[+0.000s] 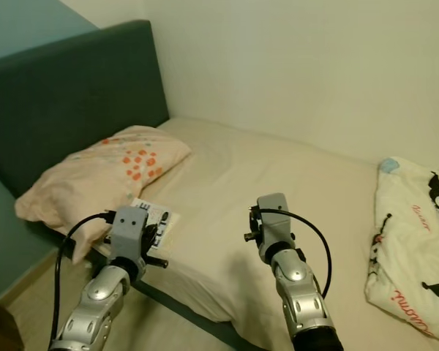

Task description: Clean up the room

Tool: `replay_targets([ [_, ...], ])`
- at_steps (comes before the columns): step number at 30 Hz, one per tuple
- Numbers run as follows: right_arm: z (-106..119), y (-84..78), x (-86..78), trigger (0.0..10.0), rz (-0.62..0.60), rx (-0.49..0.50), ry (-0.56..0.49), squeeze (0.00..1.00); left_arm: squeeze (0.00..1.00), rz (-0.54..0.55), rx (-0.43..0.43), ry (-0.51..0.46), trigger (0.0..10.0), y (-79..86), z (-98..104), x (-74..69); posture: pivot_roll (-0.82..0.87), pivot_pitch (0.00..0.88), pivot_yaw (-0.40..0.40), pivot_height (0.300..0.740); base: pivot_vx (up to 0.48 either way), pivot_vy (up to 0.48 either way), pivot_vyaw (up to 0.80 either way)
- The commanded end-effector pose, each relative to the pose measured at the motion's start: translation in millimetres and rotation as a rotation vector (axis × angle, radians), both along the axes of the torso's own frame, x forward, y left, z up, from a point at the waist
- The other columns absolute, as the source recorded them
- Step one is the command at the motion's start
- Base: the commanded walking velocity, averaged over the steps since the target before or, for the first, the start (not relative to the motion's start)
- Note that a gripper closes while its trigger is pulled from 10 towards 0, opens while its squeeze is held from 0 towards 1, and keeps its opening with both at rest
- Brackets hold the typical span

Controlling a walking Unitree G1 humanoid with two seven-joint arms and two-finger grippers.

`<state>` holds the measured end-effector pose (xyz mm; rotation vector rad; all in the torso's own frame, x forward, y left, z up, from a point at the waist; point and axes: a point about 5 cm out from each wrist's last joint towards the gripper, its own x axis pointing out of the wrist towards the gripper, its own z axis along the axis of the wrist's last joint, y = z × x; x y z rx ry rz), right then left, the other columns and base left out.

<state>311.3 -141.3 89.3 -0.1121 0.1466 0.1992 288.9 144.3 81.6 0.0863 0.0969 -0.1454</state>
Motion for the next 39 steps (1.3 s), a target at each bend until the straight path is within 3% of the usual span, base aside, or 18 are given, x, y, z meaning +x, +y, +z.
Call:
replay_targets([
  [1,-0.7,-2.9,-0.8,10.0,-0.012,0.001,0.007,0.0,0.0,-0.012,0.014,0.007,10.0,-1.2,0.0,-0.1,-0.1,0.034,-0.005,0.723,0.0,-0.45,0.0],
  [12,-0.3,-3.6,0.3,10.0,-0.013,0.004,0.01,0.0,0.0,-0.008,0.001,0.031,10.0,-1.0,-2.2,0.2,-0.1,0.034,-0.008,0.723,0.0,-0.43,0.0],
  [15,-0.4,-3.6,0.5,10.0,-0.011,0.005,0.012,0.0,0.0,-0.008,-0.004,0.075,10.0,-0.4,-7.6,-0.7,-0.1,0.034,-0.009,0.723,0.0,0.32,0.0],
  [21,-0.5,-2.9,0.2,10.0,-0.01,0.007,0.013,0.0,0.0,0.003,0.012,0.058,10.0,0.6,-6.3,-0.3,-0.1,0.034,-0.007,0.723,0.0,0.424,0.0],
  [39,-2.4,-3.5,-1.5,10.0,-0.017,0.002,0.022,0.0,0.0,0.015,0.035,0.055,10.0,3.4,-5.7,0.7,-0.1,0.04,-0.004,0.723,0.0,0.0,0.0],
])
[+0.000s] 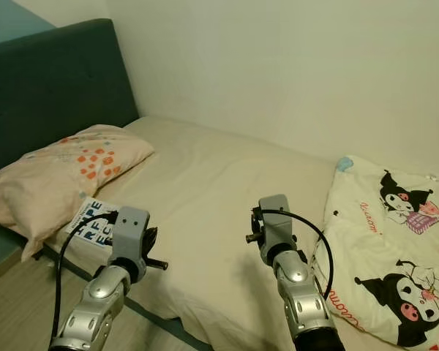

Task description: Clean up the room

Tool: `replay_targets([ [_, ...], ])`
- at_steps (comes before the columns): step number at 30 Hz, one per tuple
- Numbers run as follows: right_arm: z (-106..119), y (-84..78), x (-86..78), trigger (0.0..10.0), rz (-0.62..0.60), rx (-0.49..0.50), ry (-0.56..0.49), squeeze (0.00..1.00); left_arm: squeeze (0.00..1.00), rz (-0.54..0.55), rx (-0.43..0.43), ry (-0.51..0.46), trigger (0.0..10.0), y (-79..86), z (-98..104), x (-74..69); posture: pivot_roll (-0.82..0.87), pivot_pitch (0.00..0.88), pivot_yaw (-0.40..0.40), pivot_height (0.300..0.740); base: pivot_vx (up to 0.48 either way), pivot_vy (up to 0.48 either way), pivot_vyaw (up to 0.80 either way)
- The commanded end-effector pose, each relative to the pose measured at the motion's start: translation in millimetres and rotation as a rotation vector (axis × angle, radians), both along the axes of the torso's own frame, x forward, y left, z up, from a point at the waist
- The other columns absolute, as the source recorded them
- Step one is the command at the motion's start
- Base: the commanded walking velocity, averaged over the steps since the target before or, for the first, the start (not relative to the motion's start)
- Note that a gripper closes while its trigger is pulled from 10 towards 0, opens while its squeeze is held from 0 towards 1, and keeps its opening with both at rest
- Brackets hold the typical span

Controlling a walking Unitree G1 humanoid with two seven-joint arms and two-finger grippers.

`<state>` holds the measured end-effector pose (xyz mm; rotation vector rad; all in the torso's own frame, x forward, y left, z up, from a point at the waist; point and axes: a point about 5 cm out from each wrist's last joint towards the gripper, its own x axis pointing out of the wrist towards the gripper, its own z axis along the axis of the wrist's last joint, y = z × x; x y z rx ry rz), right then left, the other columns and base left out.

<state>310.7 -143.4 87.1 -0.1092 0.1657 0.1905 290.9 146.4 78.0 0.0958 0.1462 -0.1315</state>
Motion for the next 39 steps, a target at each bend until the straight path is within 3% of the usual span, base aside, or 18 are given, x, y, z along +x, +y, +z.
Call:
replay_targets([
  [1,-0.8,-1.8,-1.6,10.0,-0.013,0.0,0.005,0.0,0.0,-0.005,0.026,0.002,10.0,1.1,-2.0,-1.4,-0.1,0.041,-0.001,0.723,0.0,0.0,0.0],
  [13,-2.7,-1.9,-3.3,10.0,-0.021,0.02,0.021,0.0,0.0,-0.005,0.02,0.008,10.0,0.4,-3.6,-1.5,-0.1,0.04,0.002,0.723,0.0,0.0,0.0],
  [39,-2.7,0.7,-2.5,10.0,-0.004,0.04,0.036,0.0,0.0,0.019,0.008,0.003,10.0,2.7,-4.4,-3.3,-0.1,0.022,-0.019,0.723,0.0,0.0,-0.8],
])
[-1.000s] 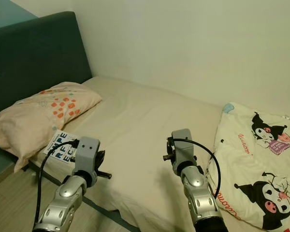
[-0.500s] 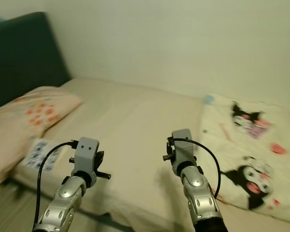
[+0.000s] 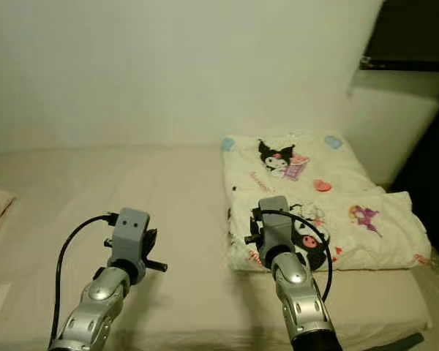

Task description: Clean up the room

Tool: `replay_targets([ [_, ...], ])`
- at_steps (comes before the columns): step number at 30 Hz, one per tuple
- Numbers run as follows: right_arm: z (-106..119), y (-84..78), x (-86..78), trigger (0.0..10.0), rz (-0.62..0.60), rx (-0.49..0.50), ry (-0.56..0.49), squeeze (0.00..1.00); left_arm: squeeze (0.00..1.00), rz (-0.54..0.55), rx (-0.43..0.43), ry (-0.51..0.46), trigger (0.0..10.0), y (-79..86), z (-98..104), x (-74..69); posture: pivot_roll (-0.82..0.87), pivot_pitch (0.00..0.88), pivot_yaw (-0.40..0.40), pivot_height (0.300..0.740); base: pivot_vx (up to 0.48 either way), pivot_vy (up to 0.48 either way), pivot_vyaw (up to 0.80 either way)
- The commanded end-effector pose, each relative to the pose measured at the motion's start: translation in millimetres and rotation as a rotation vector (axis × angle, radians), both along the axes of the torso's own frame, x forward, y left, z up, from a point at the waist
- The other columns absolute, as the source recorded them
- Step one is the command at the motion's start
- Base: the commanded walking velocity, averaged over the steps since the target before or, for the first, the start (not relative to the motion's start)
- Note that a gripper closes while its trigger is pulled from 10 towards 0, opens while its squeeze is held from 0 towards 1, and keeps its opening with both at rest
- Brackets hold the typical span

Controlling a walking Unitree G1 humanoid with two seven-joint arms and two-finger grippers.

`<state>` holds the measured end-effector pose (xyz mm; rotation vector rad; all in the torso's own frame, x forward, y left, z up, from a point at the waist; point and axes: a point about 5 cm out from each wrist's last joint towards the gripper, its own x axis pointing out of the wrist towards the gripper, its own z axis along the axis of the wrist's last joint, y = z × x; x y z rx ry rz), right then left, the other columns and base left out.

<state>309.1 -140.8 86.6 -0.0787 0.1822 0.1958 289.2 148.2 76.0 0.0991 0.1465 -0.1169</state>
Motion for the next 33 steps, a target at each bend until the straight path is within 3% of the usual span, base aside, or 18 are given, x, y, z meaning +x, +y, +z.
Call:
replay_targets([
  [1,-1.6,-1.8,-0.5,10.0,0.001,0.001,0.012,0.0,0.0,0.006,0.003,0.0,10.0,0.9,-1.9,-1.4,-0.1,0.024,-0.02,0.723,0.0,0.0,0.0],
  [20,-0.3,-3.8,1.7,10.0,-0.01,-0.002,0.015,0.0,0.0,0.042,-0.03,-0.003,10.0,3.7,-1.9,-2.5,-0.1,0.03,-0.024,0.723,0.0,0.0,0.0],
  [33,-1.3,-4.8,0.1,10.0,-0.022,0.011,0.02,0.0,0.0,0.03,-0.023,-0.002,10.0,3.2,-2.2,-2.4,-0.1,0.04,-0.014,0.668,0.0,0.0,0.0],
])
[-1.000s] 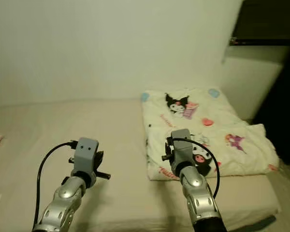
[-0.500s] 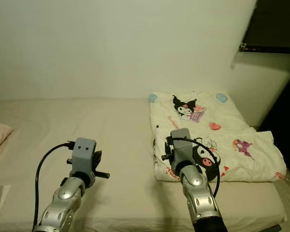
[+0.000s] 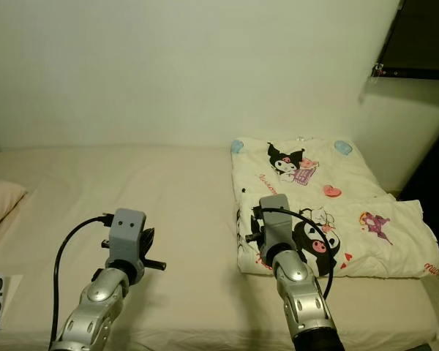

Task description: Clean up the room

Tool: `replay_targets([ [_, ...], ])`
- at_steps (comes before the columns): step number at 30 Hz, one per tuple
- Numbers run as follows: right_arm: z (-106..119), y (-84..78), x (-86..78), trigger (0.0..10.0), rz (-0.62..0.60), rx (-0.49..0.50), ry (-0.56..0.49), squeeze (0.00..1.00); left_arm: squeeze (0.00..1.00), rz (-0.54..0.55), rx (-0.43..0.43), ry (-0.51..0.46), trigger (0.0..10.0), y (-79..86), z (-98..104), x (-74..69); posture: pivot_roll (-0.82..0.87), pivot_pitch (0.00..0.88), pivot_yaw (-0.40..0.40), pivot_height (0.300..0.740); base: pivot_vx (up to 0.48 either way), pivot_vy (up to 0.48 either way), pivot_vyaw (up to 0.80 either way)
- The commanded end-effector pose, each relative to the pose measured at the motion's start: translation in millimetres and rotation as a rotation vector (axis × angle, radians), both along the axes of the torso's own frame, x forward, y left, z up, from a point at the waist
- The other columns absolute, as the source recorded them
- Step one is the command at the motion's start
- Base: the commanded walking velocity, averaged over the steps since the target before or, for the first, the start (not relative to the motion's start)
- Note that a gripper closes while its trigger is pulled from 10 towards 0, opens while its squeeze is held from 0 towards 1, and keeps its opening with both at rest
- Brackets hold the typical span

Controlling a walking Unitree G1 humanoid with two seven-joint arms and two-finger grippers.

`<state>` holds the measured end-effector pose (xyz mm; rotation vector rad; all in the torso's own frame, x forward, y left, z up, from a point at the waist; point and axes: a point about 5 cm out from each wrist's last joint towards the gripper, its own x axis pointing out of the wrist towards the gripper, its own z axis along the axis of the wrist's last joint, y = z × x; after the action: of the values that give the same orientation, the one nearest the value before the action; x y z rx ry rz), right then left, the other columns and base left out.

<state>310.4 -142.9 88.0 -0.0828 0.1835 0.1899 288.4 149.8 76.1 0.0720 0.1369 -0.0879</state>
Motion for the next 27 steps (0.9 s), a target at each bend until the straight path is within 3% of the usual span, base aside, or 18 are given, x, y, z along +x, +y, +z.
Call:
replay_targets([
  [1,-2.8,-2.6,-1.3,10.0,-0.016,0.017,0.019,0.0,0.0,-0.002,0.004,0.008,10.0,1.3,-2.4,-1.6,-0.1,0.04,-0.014,0.663,0.0,0.0,0.0],
  [13,-2.3,-2.1,-2.5,10.0,-0.021,0.025,0.015,0.0,0.0,-0.008,0.016,0.006,10.0,0.7,-1.6,-0.8,-0.1,0.048,-0.009,0.614,0.0,0.0,0.0],
  [27,-8.8,1.7,-12.0,10.0,-0.025,0.042,0.038,0.0,0.0,-0.035,0.032,0.021,10.0,1.8,-3.2,-6.0,-0.09,0.078,0.013,0.614,0.0,0.0,0.0],
])
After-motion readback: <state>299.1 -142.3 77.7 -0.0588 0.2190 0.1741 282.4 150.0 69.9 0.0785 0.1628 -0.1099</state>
